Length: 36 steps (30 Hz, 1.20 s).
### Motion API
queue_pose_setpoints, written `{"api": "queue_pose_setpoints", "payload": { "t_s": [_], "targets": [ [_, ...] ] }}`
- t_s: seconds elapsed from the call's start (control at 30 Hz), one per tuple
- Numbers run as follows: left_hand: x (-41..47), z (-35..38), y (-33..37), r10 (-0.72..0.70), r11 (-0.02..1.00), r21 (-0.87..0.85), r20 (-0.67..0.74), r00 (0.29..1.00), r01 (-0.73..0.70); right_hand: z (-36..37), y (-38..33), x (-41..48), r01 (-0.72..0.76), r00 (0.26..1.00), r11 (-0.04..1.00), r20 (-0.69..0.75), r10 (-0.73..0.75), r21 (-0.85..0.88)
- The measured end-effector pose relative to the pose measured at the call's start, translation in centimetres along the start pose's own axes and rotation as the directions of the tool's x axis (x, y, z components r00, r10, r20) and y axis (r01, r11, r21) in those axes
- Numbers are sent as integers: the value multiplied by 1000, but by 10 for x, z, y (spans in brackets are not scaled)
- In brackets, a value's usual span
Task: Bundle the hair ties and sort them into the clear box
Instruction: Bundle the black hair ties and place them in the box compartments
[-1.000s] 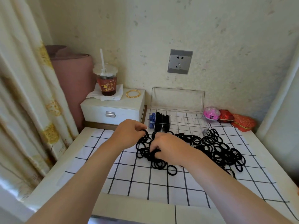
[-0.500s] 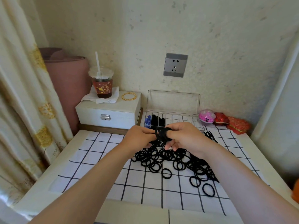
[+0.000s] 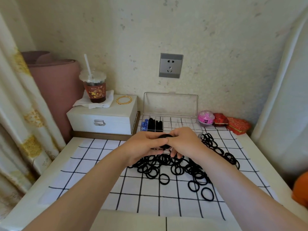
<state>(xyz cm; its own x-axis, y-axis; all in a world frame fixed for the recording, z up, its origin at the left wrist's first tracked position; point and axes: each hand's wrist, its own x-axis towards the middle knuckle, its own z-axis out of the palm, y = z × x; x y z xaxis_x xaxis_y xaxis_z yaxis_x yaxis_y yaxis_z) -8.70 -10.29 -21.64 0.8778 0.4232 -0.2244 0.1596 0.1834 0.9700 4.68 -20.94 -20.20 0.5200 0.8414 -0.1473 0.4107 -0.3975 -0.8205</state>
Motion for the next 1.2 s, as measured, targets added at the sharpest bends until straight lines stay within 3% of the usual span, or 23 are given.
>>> {"api": "queue_pose_setpoints", "payload": {
  "t_s": [0.1, 0.4, 0.57, 0.7, 0.83, 1.0, 1.1, 1.2],
  "targets": [
    [1, -4, -1, -11, 1000, 27, -2, 1000, 11, 0, 2, 2, -12, 1000, 999, 18, 13, -47],
    [2, -4, 1, 33, 978, 210, -67, 997, -18, -17, 6, 1, -82, 956, 986, 290, 37, 143],
    [5, -5, 2, 48, 989, 145, -68, 997, -38, -12, 8, 2, -78, 995, 972, 74, 63, 222],
    [4, -4, 6, 81, 992, 106, -125, 989, -68, -11, 7, 1, -187, 964, 868, 254, 73, 460],
    [8, -1, 7, 166, 957, 272, -225, 960, -102, -9, 8, 1, -227, 964, 802, 246, 104, 552],
    [16, 0, 10, 185, 897, 433, -174, 967, -94, -13, 14, 1, -269, 962, 761, 196, 188, 591],
    [22, -1, 13, 203, 810, 578, -117, 972, -100, -13, 17, 5, -215, 976, 809, 86, 201, 547],
    [30, -5, 12, 309, 702, 702, -151, 939, -118, -9, 11, 16, -130, 982, 874, -60, 178, 468]
  ]
}}
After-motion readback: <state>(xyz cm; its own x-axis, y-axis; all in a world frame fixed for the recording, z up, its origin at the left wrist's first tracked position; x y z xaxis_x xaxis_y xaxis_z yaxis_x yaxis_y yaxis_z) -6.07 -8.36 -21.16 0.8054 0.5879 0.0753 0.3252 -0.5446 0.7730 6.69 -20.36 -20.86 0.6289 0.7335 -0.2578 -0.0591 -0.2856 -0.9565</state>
